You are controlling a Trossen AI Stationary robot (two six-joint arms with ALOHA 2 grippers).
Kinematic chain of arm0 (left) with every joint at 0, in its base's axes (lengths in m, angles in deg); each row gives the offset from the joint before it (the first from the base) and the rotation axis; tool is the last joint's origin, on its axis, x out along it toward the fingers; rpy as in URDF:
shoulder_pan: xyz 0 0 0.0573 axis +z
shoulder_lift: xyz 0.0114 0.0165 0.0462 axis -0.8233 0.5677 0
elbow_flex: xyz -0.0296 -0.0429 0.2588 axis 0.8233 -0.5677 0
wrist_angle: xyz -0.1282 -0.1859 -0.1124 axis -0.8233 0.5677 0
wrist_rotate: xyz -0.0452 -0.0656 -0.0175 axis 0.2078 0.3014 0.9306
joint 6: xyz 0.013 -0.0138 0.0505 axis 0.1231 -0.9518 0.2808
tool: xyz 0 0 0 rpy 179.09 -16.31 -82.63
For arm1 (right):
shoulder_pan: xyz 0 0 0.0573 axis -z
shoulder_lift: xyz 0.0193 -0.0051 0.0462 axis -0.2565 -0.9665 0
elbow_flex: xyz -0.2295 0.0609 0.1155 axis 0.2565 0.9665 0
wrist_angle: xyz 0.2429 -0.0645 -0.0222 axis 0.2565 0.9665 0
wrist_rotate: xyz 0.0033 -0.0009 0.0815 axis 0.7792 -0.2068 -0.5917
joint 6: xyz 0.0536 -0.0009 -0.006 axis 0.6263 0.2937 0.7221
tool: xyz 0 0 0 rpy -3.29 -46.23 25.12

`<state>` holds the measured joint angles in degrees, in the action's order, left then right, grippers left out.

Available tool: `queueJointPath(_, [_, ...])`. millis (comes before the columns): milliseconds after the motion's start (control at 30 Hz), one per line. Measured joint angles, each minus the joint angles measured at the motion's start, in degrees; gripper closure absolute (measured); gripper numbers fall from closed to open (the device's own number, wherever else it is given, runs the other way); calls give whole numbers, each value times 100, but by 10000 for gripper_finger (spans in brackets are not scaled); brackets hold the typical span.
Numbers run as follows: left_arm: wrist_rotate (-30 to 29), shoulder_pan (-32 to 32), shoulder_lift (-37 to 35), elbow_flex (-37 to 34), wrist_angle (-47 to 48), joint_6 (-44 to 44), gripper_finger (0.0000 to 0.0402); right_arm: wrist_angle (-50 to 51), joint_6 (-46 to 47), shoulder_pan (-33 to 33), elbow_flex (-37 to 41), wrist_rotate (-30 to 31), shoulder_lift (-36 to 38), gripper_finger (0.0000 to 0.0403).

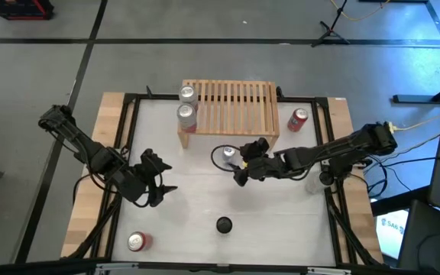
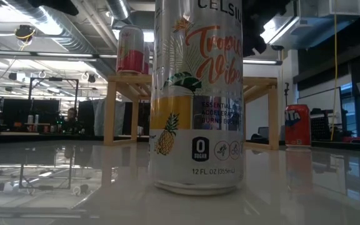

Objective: Place canned beverage on shelf
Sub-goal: Put the right blue soda can on the shelf

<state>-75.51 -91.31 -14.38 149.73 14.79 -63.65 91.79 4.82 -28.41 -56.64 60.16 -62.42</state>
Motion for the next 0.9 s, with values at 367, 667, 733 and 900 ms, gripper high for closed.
queueJointPath(367, [8,0,0,2,-13,-7,53,-283,-3,174,-2,533,-454,40])
queueJointPath(667, [8,0,0,2,-21,-7,53,-734,-130,513,-6,155,-751,40])
queueJointPath(733, [7,0,0,2,-17,-7,53,-710,-144,575,2,63,-813,40])
queueJointPath(900, [9,-2,0,2,-19,-7,53,-804,-125,623,-4,12,-982,40])
